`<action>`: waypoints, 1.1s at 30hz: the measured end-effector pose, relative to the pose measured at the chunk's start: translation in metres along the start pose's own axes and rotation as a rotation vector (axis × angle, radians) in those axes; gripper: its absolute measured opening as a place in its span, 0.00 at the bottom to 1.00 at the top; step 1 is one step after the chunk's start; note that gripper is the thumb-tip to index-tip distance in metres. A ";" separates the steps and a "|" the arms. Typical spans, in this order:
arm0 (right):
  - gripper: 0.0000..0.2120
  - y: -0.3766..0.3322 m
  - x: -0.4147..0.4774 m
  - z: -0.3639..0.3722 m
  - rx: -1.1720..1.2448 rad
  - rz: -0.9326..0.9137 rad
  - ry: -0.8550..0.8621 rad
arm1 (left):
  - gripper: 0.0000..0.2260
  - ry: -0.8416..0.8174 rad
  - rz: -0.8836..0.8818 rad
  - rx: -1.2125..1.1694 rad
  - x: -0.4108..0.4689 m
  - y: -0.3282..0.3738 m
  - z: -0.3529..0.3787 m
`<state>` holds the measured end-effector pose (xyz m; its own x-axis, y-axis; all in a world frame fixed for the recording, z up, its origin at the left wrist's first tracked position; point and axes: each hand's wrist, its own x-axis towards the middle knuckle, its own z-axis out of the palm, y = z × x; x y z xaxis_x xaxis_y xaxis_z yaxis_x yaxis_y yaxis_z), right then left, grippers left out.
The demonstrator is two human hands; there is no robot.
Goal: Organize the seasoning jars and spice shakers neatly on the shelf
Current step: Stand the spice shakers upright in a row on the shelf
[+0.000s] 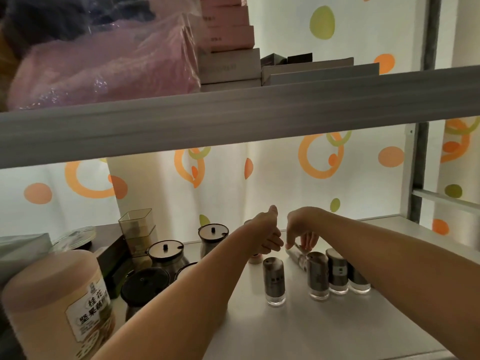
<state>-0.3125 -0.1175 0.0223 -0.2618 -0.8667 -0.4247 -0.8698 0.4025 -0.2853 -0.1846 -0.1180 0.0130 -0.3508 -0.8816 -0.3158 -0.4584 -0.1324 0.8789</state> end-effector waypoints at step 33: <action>0.14 -0.005 -0.042 0.015 0.261 -0.319 0.207 | 0.28 0.038 0.121 -0.054 -0.009 -0.017 -0.007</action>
<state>-0.2911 -0.0784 0.0282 -0.0991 -0.9892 -0.1078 -0.7931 0.1440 -0.5918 -0.1681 -0.1107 0.0033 -0.3694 -0.9090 -0.1931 -0.3693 -0.0471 0.9281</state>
